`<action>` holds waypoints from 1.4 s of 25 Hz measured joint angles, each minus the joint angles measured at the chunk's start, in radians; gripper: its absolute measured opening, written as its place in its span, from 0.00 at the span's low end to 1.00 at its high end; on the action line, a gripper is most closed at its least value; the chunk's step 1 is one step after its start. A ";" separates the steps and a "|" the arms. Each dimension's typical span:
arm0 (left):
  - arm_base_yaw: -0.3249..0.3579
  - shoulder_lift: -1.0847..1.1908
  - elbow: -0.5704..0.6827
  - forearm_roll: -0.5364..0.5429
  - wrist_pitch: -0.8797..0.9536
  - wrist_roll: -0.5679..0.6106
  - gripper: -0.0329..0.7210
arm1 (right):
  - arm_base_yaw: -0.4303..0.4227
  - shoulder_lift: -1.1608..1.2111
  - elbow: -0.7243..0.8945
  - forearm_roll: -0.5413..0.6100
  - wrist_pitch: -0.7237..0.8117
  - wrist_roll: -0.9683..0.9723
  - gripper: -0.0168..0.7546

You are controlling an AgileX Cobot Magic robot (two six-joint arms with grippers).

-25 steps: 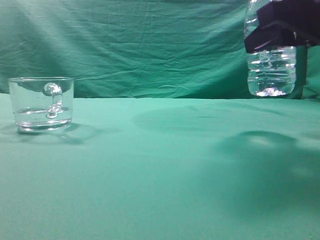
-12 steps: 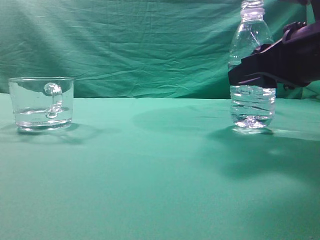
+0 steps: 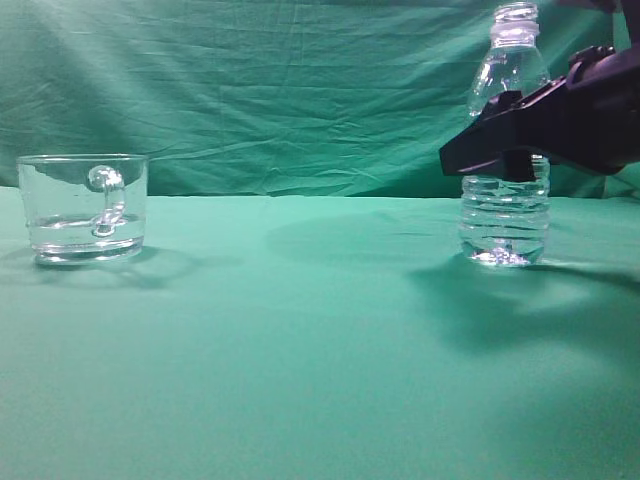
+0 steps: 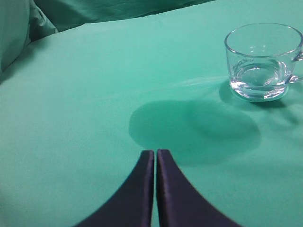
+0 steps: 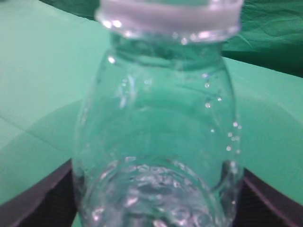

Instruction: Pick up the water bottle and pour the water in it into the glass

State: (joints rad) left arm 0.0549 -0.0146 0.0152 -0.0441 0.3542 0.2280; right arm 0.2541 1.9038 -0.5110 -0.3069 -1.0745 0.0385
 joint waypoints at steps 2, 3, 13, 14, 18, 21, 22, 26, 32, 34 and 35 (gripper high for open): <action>0.000 0.000 0.000 0.000 0.000 0.000 0.04 | 0.000 0.000 0.000 0.000 -0.002 0.002 0.69; 0.000 0.000 0.000 0.000 0.000 0.000 0.04 | 0.000 0.000 0.000 0.000 -0.005 0.005 0.74; 0.000 0.000 0.000 0.000 0.000 0.000 0.04 | 0.000 -0.115 0.039 0.002 0.056 0.034 0.72; 0.000 0.000 0.000 0.000 0.000 0.000 0.04 | 0.000 -0.130 0.050 0.002 0.072 0.034 0.72; 0.000 0.000 0.000 0.000 0.000 0.000 0.04 | 0.000 -0.202 0.088 0.002 0.106 0.034 0.72; 0.000 0.000 0.000 0.000 0.000 0.000 0.04 | 0.000 -0.256 0.112 0.000 0.146 0.035 0.72; 0.000 0.000 0.000 0.000 0.000 0.000 0.04 | 0.000 -0.277 0.123 0.000 0.164 0.042 0.72; 0.000 0.000 0.000 0.000 0.000 0.000 0.04 | 0.000 -0.372 0.166 -0.002 0.252 0.080 0.72; 0.000 0.000 0.000 0.000 0.000 0.000 0.04 | 0.000 -0.591 0.172 -0.096 0.460 0.206 0.55; 0.000 0.000 0.000 0.000 0.000 0.000 0.04 | 0.000 -0.679 0.175 -0.122 0.532 0.239 0.44; 0.000 0.000 0.000 0.000 0.000 0.000 0.04 | 0.000 -0.715 0.177 -0.135 0.564 0.261 0.37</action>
State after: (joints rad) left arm 0.0549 -0.0146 0.0152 -0.0441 0.3542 0.2280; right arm 0.2541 1.1888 -0.3343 -0.4417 -0.5107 0.2993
